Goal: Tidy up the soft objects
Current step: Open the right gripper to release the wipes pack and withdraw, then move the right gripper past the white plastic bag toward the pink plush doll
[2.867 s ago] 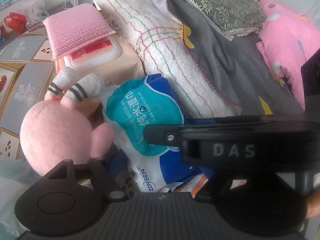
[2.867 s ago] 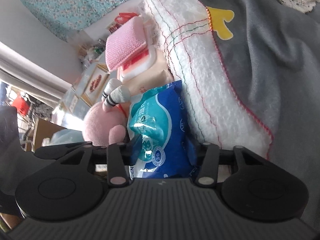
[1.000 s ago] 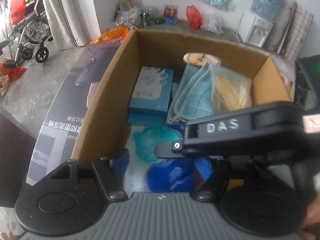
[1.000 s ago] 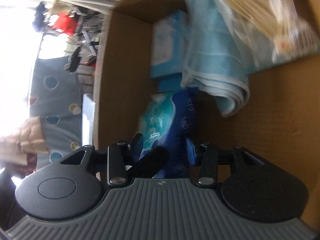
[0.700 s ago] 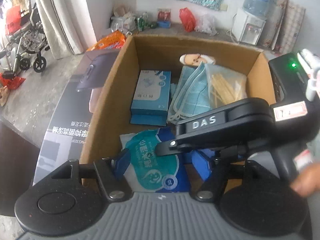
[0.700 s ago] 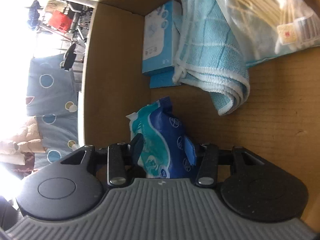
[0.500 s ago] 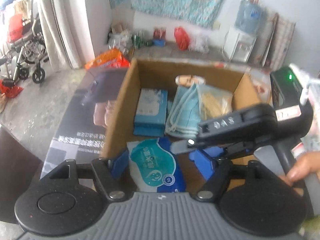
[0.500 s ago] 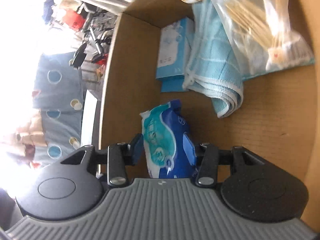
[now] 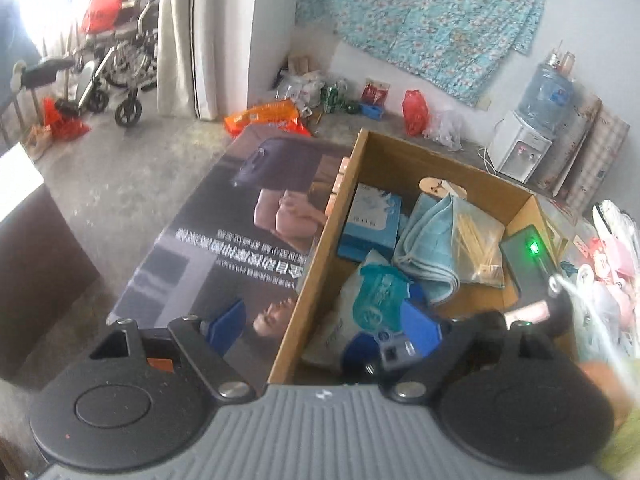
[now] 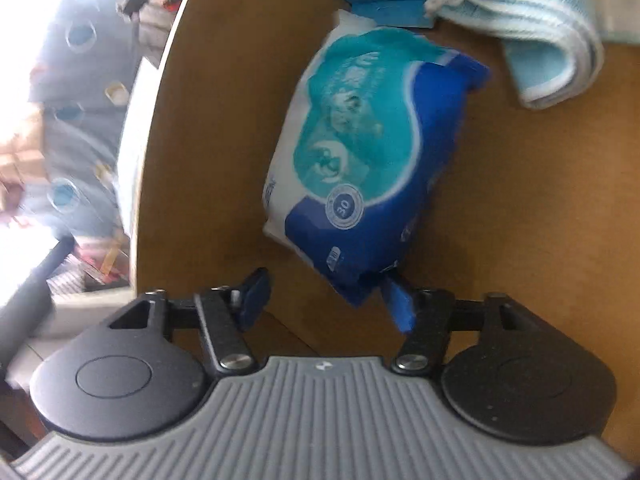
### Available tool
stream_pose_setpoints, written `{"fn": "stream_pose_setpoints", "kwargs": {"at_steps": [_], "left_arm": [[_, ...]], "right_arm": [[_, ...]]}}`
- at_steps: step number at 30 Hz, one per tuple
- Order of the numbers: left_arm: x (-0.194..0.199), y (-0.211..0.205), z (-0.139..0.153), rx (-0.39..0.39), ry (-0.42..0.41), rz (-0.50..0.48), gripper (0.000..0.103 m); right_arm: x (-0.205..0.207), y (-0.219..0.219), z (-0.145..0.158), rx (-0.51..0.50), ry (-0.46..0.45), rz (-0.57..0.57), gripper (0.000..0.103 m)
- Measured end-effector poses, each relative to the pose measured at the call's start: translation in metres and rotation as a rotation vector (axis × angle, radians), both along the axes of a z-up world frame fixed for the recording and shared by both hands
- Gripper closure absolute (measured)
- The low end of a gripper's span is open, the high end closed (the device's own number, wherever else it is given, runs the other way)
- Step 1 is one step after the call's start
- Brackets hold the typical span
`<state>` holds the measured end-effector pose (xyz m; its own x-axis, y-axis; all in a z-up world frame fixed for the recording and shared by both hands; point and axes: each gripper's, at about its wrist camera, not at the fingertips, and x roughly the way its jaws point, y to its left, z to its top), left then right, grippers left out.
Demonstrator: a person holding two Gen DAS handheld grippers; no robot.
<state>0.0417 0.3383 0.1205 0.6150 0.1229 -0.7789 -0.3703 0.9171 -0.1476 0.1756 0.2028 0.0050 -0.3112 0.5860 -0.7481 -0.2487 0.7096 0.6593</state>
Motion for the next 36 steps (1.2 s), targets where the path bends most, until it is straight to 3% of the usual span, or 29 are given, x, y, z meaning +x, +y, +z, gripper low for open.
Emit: {"fn": "stream_pose_setpoints", "kwargs": {"at_steps": [3,8,15,22,27,32,36], "left_arm": [[-0.004,0.001,-0.001,0.004,0.002,0.002,0.017],[-0.008,-0.002,-0.001,-0.002,-0.011,-0.004,0.017],[-0.011,-0.012,0.001,0.01,-0.024,-0.029,0.017],[-0.021,-0.027,0.012,0.012,-0.069,-0.058,0.017],[-0.035,-0.053,0.021,-0.005,-0.128,-0.121,0.017],[-0.041,-0.108,0.016,-0.034,-0.187,-0.287,0.016],[-0.029,-0.162,-0.011,-0.114,-0.181,-0.429,0.016]], "right_arm": [[0.005,-0.001,-0.001,0.012,0.001,-0.046,0.046],[0.014,-0.009,0.008,0.033,-0.088,-0.102,0.047],[0.009,-0.02,0.009,0.04,-0.089,-0.086,0.044],[0.003,-0.05,0.071,0.161,-0.222,-0.052,0.044],[-0.013,-0.12,0.138,0.287,-0.408,-0.047,0.043],[-0.042,-0.218,0.185,0.323,-0.616,-0.092,0.042],[-0.078,-0.292,0.186,0.301,-0.712,-0.199,0.038]]}}
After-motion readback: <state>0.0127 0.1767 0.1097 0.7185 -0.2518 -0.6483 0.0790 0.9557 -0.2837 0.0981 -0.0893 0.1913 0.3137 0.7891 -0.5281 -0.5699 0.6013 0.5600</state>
